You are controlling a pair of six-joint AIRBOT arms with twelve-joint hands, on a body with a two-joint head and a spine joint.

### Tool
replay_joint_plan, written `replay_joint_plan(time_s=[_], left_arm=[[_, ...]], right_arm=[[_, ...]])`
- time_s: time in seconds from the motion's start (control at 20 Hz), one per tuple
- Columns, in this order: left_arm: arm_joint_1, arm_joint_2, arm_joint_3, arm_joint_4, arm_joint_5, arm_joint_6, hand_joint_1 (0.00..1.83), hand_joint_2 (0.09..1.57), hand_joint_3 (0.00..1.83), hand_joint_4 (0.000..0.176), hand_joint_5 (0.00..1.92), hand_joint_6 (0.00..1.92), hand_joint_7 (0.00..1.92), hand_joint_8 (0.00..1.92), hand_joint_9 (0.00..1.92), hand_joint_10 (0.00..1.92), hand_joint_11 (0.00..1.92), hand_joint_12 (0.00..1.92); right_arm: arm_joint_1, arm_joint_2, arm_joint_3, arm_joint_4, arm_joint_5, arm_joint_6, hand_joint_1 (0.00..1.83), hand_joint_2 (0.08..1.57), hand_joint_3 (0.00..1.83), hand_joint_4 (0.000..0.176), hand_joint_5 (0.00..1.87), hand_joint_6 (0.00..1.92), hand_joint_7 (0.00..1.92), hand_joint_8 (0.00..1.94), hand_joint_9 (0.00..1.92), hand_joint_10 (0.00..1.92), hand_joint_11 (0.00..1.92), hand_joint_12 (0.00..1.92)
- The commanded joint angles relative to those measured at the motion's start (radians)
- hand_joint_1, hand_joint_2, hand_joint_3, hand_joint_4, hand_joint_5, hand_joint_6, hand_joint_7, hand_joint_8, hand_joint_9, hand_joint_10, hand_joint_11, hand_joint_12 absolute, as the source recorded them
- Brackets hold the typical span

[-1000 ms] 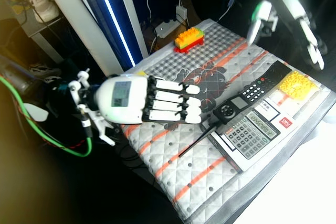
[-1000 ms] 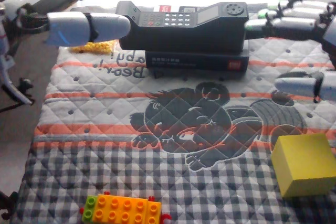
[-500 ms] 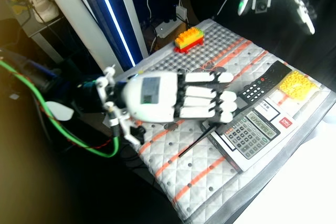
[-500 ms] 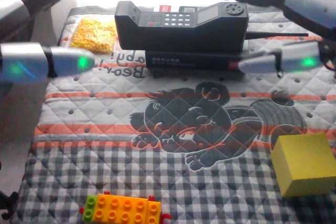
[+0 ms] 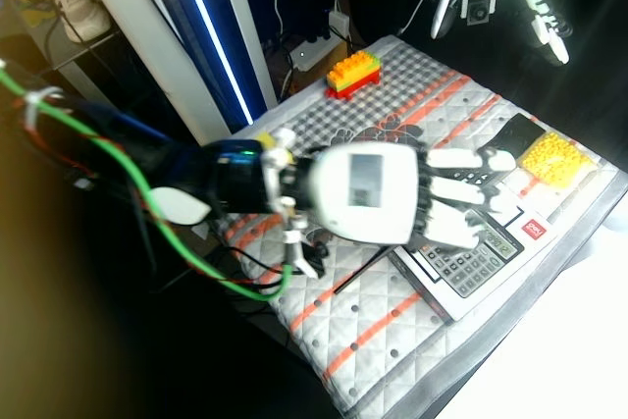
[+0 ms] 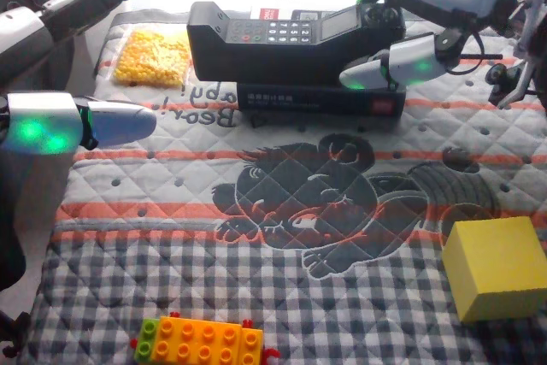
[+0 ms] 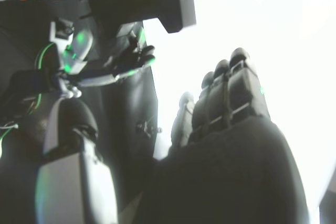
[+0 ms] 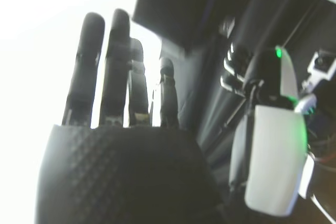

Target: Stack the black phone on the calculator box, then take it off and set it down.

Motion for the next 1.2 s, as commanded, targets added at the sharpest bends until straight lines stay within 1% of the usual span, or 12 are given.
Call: replay_joint_plan(time_s=[0.0, 0.1, 0.2, 0.25, 0.3, 0.35, 0.5, 0.55, 0.6, 0.75, 1.0, 1.15], left_arm=[[-0.002, 0.003, 0.001, -0.006, -0.112, -0.005, 0.80, 0.93, 0.00, 0.176, 0.01, 0.00, 0.00, 0.00, 0.00, 0.00, 0.00, 0.00], [0.001, 0.002, 0.001, -0.008, -0.112, -0.005, 0.78, 0.93, 0.00, 0.176, 0.01, 0.00, 0.00, 0.00, 0.00, 0.00, 0.00, 0.00], [0.004, 0.001, 0.001, -0.010, -0.112, -0.005, 0.80, 0.93, 0.00, 0.176, 0.02, 0.00, 0.00, 0.00, 0.00, 0.00, 0.00, 0.00], [0.006, 0.001, 0.001, -0.012, -0.112, -0.005, 0.81, 0.93, 0.00, 0.176, 0.01, 0.00, 0.00, 0.00, 0.00, 0.00, 0.00, 0.00], [0.009, 0.000, 0.001, -0.016, -0.113, -0.005, 0.81, 0.93, 0.00, 0.176, 0.01, 0.00, 0.00, 0.00, 0.00, 0.00, 0.00, 0.00], [0.011, -0.001, 0.001, -0.019, -0.114, -0.005, 0.82, 0.93, 0.00, 0.176, 0.02, 0.01, 0.00, 0.00, 0.00, 0.00, 0.00, 0.00], [0.014, -0.004, 0.001, -0.022, -0.115, -0.005, 0.78, 0.95, 0.01, 0.176, 0.04, 0.01, 0.00, 0.00, 0.00, 0.00, 0.00, 0.00], [0.015, -0.005, 0.001, -0.023, -0.115, -0.005, 0.79, 0.95, 0.01, 0.176, 0.04, 0.01, 0.00, 0.00, 0.00, 0.00, 0.00, 0.00], [0.015, -0.006, 0.001, -0.023, -0.116, -0.005, 0.78, 0.96, 0.01, 0.176, 0.03, 0.00, 0.00, 0.00, 0.00, 0.00, 0.00, 0.00], [0.024, -0.009, 0.001, -0.028, -0.118, -0.005, 0.77, 0.96, 0.01, 0.176, 0.02, 0.00, 0.00, 0.00, 0.00, 0.00, 0.00, 0.00], [0.034, -0.006, -0.003, -0.036, -0.123, -0.005, 0.69, 0.99, 0.01, 0.153, 0.05, 0.01, 0.00, 0.00, 0.00, 0.00, 0.00, 0.00], [0.044, 0.002, -0.011, -0.043, -0.133, -0.006, 0.71, 0.99, 0.01, 0.167, 0.06, 0.01, 0.00, 0.00, 0.00, 0.00, 0.00, 0.00]], right_arm=[[0.021, 0.006, 0.015, 0.027, 0.095, 0.002, 0.79, 0.95, 0.00, 0.149, 0.31, 0.00, 0.52, 0.01, 0.56, 0.14, 0.17, 1.50], [0.025, 0.004, 0.025, 0.027, 0.077, 0.002, 0.81, 0.96, 0.00, 0.151, 0.33, 0.00, 0.52, 0.01, 0.56, 0.12, 0.16, 1.46], [0.025, 0.004, 0.027, 0.027, 0.074, 0.002, 1.00, 0.97, 0.00, 0.053, 0.54, 0.01, 0.90, 0.13, 0.72, 0.86, 0.45, 1.76], [0.025, 0.004, 0.027, 0.027, 0.074, 0.002, 1.06, 0.98, 0.00, 0.009, 0.66, 0.02, 1.02, 0.18, 0.78, 0.98, 0.56, 1.70], [0.025, 0.004, 0.026, 0.027, 0.074, 0.002, 1.30, 1.03, 0.00, 0.000, 0.84, 0.03, 1.08, 0.70, 0.89, 1.13, 0.69, 1.70], [0.025, 0.003, 0.026, 0.027, 0.074, 0.002, 1.27, 1.11, 0.00, 0.000, 0.87, 0.70, 1.04, 1.04, 0.91, 1.16, 0.74, 1.69], [0.025, 0.003, 0.025, 0.027, 0.074, 0.002, 1.23, 1.10, 0.00, 0.000, 1.04, 0.83, 0.99, 1.06, 0.89, 0.94, 0.68, 1.40], [0.025, 0.003, 0.025, 0.027, 0.074, 0.002, 1.23, 1.09, 0.00, 0.019, 1.06, 0.83, 1.02, 0.98, 0.95, 0.84, 0.73, 1.28], [0.025, 0.003, 0.023, 0.027, 0.075, 0.002, 1.24, 1.08, 0.00, 0.007, 1.07, 0.78, 1.04, 0.98, 1.00, 0.82, 0.79, 1.27], [0.025, 0.005, 0.000, 0.025, 0.093, 0.002, 1.24, 1.06, 0.00, 0.020, 1.05, 0.91, 1.15, 0.69, 1.13, 0.53, 0.84, 1.17], [0.025, 0.099, -0.090, 0.024, 0.211, 0.002, 1.26, 1.06, 0.00, 0.000, 0.99, 0.99, 1.25, 0.53, 1.28, 0.51, 1.10, 1.18], [0.020, 0.165, -0.138, 0.010, 0.234, 0.002, 1.26, 1.05, 0.00, 0.000, 1.00, 0.97, 1.27, 0.49, 1.29, 0.48, 1.05, 1.19]])
